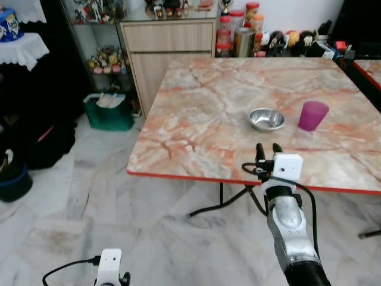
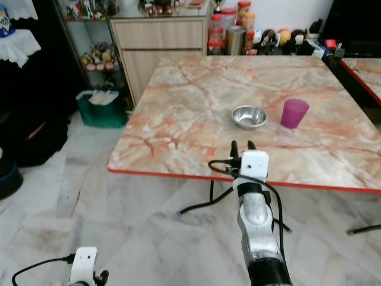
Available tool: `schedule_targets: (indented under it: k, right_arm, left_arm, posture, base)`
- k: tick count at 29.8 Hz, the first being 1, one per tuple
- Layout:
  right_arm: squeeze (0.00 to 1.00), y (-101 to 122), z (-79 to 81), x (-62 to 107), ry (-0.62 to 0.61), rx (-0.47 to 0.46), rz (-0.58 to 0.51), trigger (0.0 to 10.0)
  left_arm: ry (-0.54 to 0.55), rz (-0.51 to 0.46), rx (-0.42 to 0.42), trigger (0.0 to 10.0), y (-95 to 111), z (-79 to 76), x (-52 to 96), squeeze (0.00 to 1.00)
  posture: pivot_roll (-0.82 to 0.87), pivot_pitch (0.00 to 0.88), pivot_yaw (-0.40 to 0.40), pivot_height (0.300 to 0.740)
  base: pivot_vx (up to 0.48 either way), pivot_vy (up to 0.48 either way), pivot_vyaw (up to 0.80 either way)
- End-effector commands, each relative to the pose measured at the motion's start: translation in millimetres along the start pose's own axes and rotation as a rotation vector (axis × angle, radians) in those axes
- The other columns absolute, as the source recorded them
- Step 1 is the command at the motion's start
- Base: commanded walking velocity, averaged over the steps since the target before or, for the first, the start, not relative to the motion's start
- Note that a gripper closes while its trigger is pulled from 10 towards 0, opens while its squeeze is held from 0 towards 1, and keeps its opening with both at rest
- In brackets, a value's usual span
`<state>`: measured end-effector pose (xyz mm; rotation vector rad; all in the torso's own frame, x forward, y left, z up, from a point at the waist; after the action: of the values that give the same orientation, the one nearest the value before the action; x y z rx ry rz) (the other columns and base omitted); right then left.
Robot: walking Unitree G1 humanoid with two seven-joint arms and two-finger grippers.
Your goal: Setting the table
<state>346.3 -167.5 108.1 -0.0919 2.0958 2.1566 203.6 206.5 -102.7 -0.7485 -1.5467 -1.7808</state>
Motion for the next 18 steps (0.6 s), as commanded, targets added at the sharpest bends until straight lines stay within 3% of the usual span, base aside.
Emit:
schedule_targets:
  k: [1,12,18]
  right_arm:
    - [0.0,2.1,-1.7,-4.4,-0.004,-0.002,0.001,10.0]
    - [0.0,12.7,15.7,-19.3,0.021,-0.037,-0.012,10.0]
    - [0.0,14.1,16.5,-22.4,0.02,-0.04,-0.012,10.0]
  left_arm:
    - [0.008,-0.012,0.002,10.0,6.2,0.6,-1.4,0.0]
    - [-0.002,0.0,-0.006,10.0,2.2,-2.4,-0.7,0.0]
    - [-0.002,-0.003,-0.01,10.0,3.2,-1.7,-0.9,0.0]
  posture:
    - [-0.02,0.0,0.052,0.736]
    - [-0.01,0.0,0.046,0.736]
    - [-0.01,0.0,0.045,0.736]
  base:
    - [0.281,0.0,0.0]
    - [0.287,0.0,0.0]
    - [0.289,0.0,0.0]
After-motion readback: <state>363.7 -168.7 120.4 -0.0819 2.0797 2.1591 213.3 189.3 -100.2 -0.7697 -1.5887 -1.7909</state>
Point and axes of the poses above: a point about 5 cm out from each wrist's last joint towards the gripper, its own x axis pointing back from the gripper into the wrist, its own y axis along the axis of the wrist's last joint, z = x × y, the point moved 3 cm from there along -x, pointing out of the wrist towards the gripper, and after that the axes turned 5 degrees about -x, right-handed, at the moved point
